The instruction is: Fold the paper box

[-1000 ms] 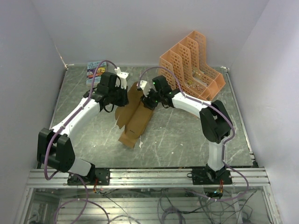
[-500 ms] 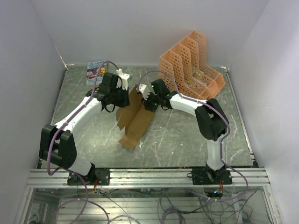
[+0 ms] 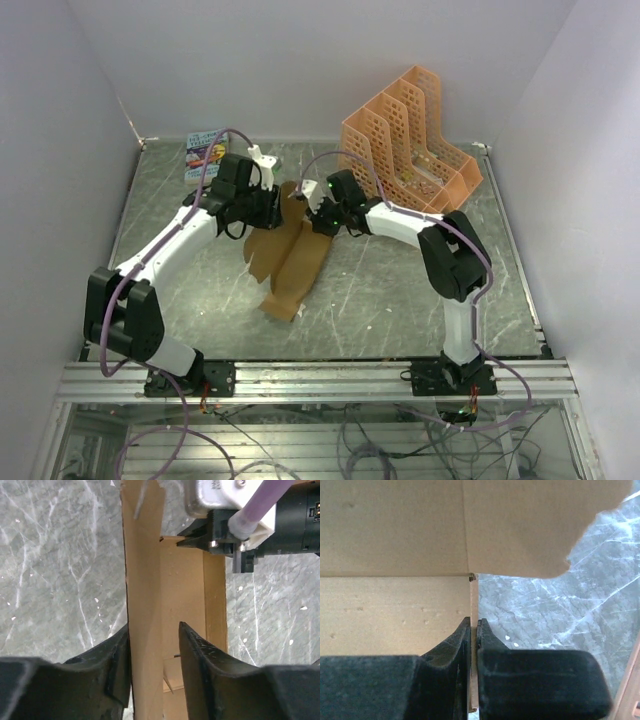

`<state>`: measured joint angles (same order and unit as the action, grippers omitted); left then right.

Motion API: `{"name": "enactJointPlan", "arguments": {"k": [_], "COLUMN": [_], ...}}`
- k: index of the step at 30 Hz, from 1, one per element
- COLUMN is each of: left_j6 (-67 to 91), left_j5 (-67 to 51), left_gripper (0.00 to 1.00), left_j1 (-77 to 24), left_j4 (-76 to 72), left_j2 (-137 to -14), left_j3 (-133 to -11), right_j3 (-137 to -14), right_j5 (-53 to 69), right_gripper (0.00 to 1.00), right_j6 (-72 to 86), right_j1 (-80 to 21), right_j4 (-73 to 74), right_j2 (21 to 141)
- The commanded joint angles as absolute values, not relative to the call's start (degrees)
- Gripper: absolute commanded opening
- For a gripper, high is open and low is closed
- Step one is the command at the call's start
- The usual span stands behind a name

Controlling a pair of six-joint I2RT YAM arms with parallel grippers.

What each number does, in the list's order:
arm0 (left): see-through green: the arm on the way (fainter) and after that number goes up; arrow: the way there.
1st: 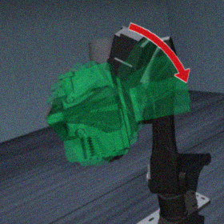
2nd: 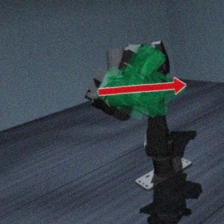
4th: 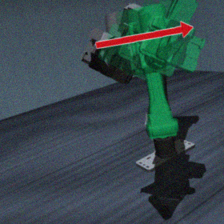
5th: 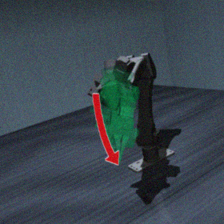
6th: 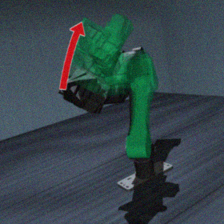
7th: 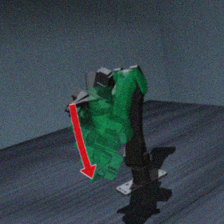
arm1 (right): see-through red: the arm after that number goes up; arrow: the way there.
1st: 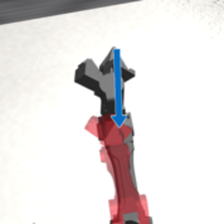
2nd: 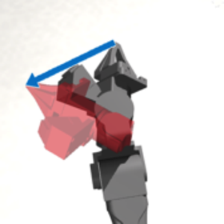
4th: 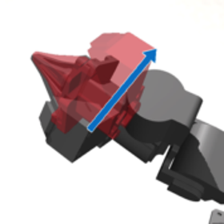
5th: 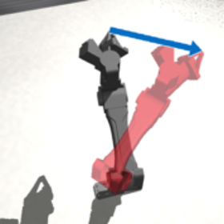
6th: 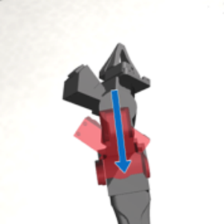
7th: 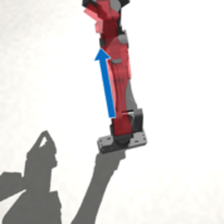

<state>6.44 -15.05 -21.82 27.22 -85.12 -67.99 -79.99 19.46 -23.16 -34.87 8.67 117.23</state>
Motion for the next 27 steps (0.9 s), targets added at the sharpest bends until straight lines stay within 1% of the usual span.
{"name": "enactJointPlan", "arguments": {"k": [1,3,6,7,9,13,16,17,19,20,22,23,27], "left_j6": [8.5,9.9,12.5,14.0,16.5,23.8,34.0,37.7,43.8,45.2,45.8,46.0,48.6], "left_j5": [-12.9,-11.8,-9.7,-8.9,-7.7,-6.0,-6.6,-7.4,-8.8,-8.8,-7.9,-8.6,-18.7], "left_gripper": [0.57,0.76,0.87,0.89,0.89,0.86,0.79,0.72,0.47,0.31,0.1,0.07,0.07], "left_j1": [-21.4,-21.4,-21.2,-21.2,-21.0,-20.9,-20.9,-20.9,-21.0,-21.0,-20.9,-20.9,-21.0], "left_j4": [25.0,23.8,20.5,19.2,17.3,14.0,11.0,10.0,8.0,8.0,10.0,10.3,-1.4], "left_j2": [-81.2,-78.1,-71.8,-69.4,-64.5,-52.3,-43.1,-40.4,-36.0,-34.4,-32.7,-32.9,-39.2], "left_j3": [-69.3,-68.1,-64.7,-63.2,-60.2,-51.9,-44.8,-42.5,-38.2,-36.4,-33.9,-32.8,-27.6], "right_j3": [-77.1,-75.0,-70.6,-69.4,-67.2,-63.3,-61.7,-61.5,-61.2,-61.0,-60.7,-60.6,-60.5], "right_j5": [23.0,24.5,26.3,26.7,27.1,27.5,27.1,27.0,27.1,27.3,27.6,27.8,28.4], "right_gripper": [0.0,0.0,0.0,0.0,0.0,0.0,0.0,0.0,0.0,0.0,0.0,0.0,0.0], "right_j6": [-19.8,-18.5,-16.8,-16.2,-15.4,-12.0,-9.8,-9.3,-8.5,-8.2,-7.8,-7.6,-7.1], "right_j1": [-32.5,-31.1,-29.0,-28.6,-26.9,-24.1,-23.2,-23.1,-22.8,-22.7,-22.5,-22.3,-22.3], "right_j4": [5.5,3.2,-0.9,-2.0,-4.4,-9.7,-11.0,-10.9,-10.5,-10.5,-10.5,-10.5,-10.5], "right_j2": [113.2,110.3,106.2,104.9,102.3,97.3,94.3,93.8,93.0,92.6,92.0,91.8,91.0]}}
